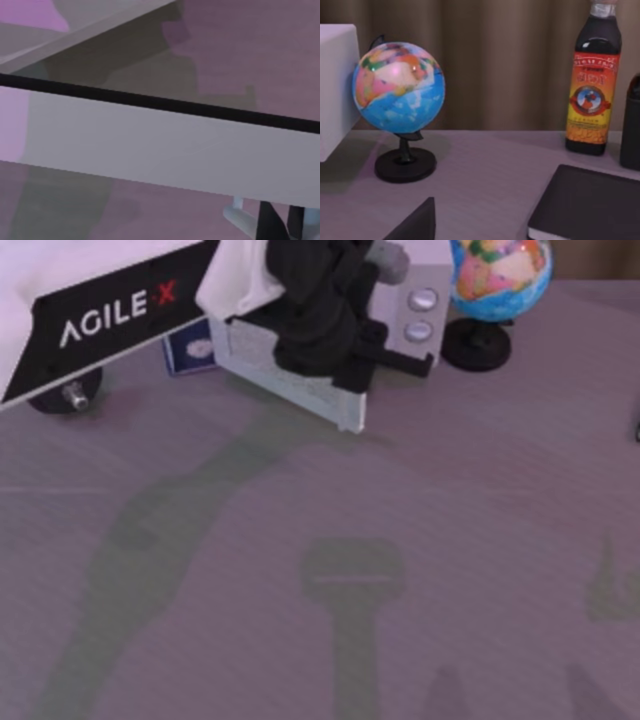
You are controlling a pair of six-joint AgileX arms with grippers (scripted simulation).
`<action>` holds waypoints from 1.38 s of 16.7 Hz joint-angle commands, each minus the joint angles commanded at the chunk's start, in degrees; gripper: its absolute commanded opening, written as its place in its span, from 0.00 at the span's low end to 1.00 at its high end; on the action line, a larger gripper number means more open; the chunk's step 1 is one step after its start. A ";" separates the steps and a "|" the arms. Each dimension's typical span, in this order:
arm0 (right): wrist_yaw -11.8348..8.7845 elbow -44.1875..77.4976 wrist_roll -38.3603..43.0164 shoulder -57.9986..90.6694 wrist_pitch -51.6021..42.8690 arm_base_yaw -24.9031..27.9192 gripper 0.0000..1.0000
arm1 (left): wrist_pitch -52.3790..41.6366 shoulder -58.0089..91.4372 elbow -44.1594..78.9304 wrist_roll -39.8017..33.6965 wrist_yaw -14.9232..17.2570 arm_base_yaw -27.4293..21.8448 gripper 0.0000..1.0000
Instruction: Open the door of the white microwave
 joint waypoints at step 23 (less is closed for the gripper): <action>0.00 0.00 0.00 0.00 0.00 0.00 1.00 | 2.54 -4.83 -7.03 7.33 4.24 1.91 0.00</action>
